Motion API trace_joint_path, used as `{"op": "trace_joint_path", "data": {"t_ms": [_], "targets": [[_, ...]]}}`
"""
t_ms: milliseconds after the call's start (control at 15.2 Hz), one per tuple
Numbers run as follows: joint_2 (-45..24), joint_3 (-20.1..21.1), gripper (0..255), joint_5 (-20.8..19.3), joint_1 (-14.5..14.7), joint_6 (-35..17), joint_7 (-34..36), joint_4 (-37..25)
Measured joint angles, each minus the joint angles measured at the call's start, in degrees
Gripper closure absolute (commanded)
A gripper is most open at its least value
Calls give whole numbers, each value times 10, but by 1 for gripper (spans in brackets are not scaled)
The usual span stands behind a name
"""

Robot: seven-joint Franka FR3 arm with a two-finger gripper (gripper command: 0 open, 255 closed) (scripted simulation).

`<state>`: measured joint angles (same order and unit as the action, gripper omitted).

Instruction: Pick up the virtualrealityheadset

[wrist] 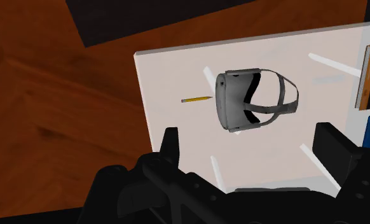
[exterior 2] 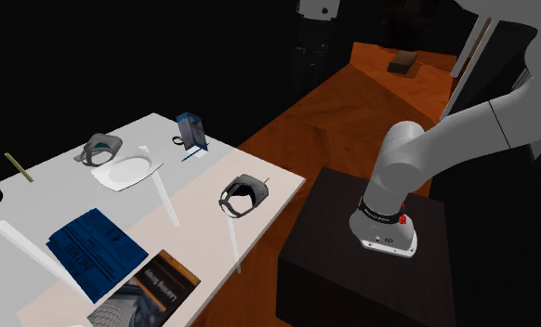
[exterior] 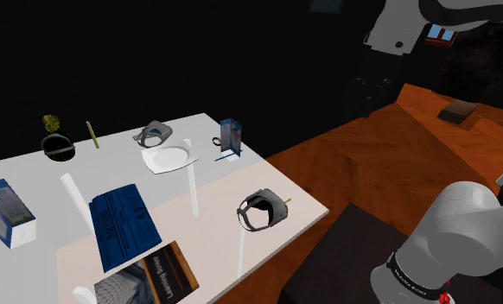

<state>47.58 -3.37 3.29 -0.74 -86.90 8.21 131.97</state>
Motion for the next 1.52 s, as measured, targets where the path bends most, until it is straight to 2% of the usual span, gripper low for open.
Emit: {"op": "trace_joint_path", "data": {"t_ms": [198,858,1122,1518], "targets": [[-2,11,0,6,2,-21,11,16],[-35,96,0,46,23,-222,84,154],[-89,138,0,62,32,-315,120,182],[-201,197,0,63,31,-455,174,193]]}}
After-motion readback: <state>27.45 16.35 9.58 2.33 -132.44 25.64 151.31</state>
